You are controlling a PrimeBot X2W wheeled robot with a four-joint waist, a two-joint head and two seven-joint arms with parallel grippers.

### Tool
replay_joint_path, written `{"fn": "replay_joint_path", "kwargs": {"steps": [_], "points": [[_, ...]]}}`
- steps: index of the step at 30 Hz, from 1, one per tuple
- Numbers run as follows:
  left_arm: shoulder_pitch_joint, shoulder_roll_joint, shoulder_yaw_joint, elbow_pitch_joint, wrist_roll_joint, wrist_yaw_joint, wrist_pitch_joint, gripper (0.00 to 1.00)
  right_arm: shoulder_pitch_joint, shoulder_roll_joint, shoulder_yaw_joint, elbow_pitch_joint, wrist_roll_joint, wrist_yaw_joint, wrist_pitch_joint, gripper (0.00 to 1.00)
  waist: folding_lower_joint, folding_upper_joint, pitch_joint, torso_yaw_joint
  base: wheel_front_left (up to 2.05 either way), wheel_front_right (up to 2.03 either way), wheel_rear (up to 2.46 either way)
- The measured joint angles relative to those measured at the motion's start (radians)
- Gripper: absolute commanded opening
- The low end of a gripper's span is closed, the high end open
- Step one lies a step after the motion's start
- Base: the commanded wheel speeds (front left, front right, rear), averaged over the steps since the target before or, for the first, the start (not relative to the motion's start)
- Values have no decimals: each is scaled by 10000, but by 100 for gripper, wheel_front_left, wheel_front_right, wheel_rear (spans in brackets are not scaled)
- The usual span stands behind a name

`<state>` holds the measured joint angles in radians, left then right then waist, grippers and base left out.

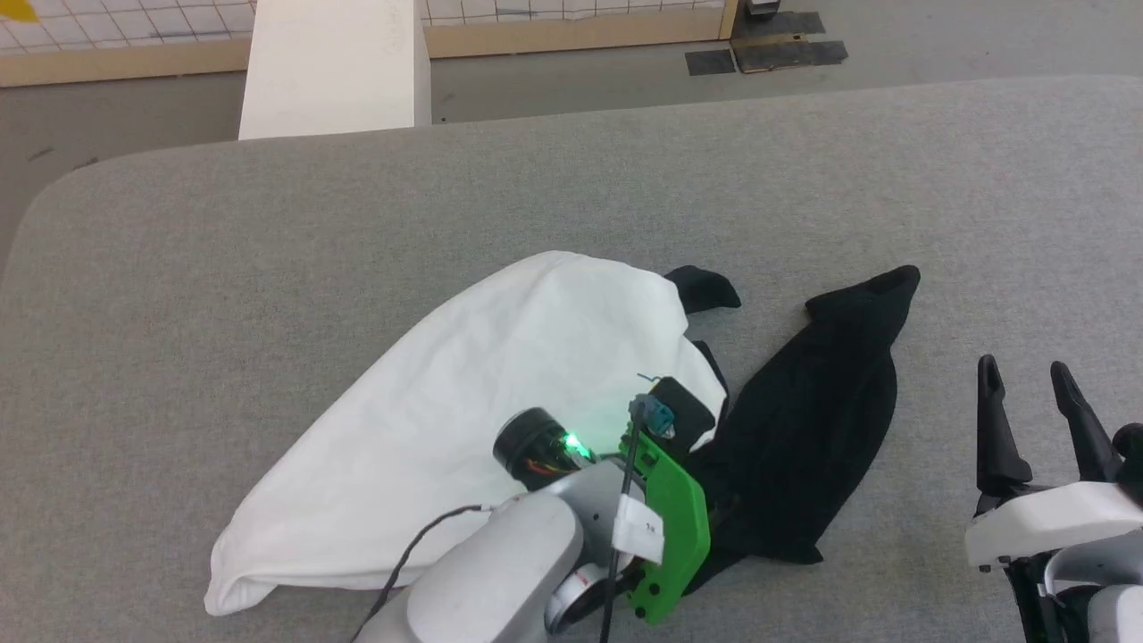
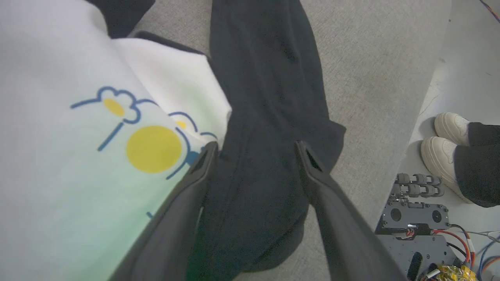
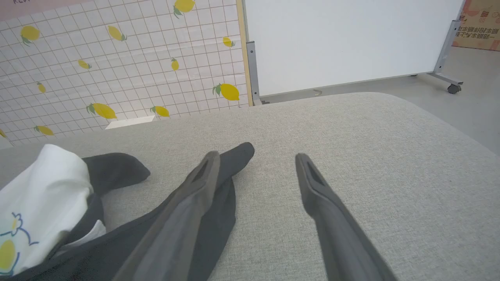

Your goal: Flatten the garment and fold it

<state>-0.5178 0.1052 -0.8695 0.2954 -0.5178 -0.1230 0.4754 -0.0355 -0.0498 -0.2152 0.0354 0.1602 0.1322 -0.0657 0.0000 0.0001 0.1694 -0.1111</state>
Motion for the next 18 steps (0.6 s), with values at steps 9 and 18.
{"fn": "replay_joint_path", "kwargs": {"steps": [9, 18], "points": [[-1467, -362, -194, 698, -230, -6, -48, 100, -228, 0, 261, 203, 211, 0, -115, 100, 0, 0, 159, -214, 0, 0, 0], [-2274, -512, -802, 2119, -1141, -10, 280, 100, -423, 0, 378, 612, 422, 0, -407, 100, 0, 0, 464, -856, 0, 0, 0]]}}
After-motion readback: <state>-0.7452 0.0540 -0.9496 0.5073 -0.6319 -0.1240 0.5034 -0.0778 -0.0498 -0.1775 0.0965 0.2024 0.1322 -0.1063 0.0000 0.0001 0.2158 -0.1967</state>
